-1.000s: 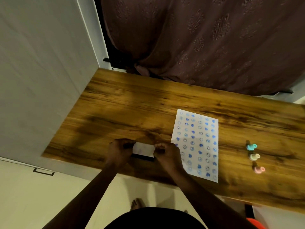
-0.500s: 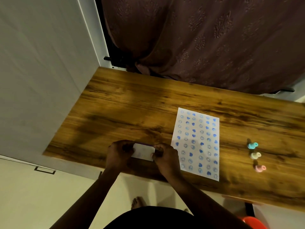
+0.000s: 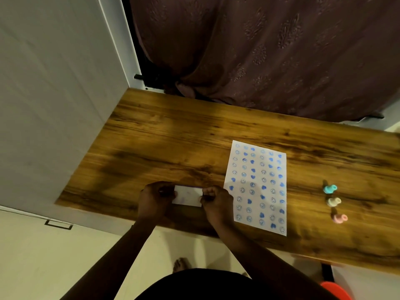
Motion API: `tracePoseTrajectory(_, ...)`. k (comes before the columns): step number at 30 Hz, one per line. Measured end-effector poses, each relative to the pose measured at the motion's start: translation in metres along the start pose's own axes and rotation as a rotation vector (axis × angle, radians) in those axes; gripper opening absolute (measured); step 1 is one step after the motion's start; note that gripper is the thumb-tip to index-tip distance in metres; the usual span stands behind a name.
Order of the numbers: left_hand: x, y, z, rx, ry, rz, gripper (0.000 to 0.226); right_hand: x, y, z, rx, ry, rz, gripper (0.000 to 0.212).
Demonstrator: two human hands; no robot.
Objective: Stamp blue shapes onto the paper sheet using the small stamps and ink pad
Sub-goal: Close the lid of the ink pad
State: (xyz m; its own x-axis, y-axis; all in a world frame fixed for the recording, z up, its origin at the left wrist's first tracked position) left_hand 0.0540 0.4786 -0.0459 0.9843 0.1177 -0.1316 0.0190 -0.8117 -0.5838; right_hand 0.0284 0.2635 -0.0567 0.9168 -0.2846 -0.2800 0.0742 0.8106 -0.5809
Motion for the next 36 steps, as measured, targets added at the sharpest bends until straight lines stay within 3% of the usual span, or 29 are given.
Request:
tracePoseTrajectory(7, -0.003, 0.006, 0.004, -0.127, -0.124, 0.008, 0.029, 0.003, -0.003, -0.008, 0.066, 0.048, -0.017, 0.015)
tracePoseTrajectory(19, -0.008, 0.068, -0.075, -0.276, -0.015, 0.066, 0.025, 0.000, -0.116, -0.025, 0.112, 0.001, -0.239, 0.017)
tracePoseTrajectory(28, -0.043, 0.163, -0.135, -0.344, -0.038, 0.207, 0.031, -0.016, -0.216, -0.096, 0.096, 0.095, -0.363, 0.017)
tracePoseTrajectory(33, -0.072, 0.216, -0.164, -0.272, -0.001, 0.257, 0.020, -0.024, -0.264, -0.146, 0.058, 0.134, -0.409, 0.016)
tracePoseTrajectory(36, -0.089, 0.243, -0.178, -0.211, 0.034, 0.296, 0.034, -0.027, -0.281, -0.173, 0.010, 0.164, -0.412, 0.015)
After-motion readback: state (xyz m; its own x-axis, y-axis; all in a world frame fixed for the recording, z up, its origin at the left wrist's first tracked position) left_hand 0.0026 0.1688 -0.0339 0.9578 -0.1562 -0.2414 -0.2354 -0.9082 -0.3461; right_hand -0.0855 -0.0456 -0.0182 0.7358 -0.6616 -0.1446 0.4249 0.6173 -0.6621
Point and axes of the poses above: each hand's wrist, its own x-axis towards the middle knuckle, its own y-axis out of the palm, z = x × y, the point moved 7 cm from there along x, towards the middle knuckle
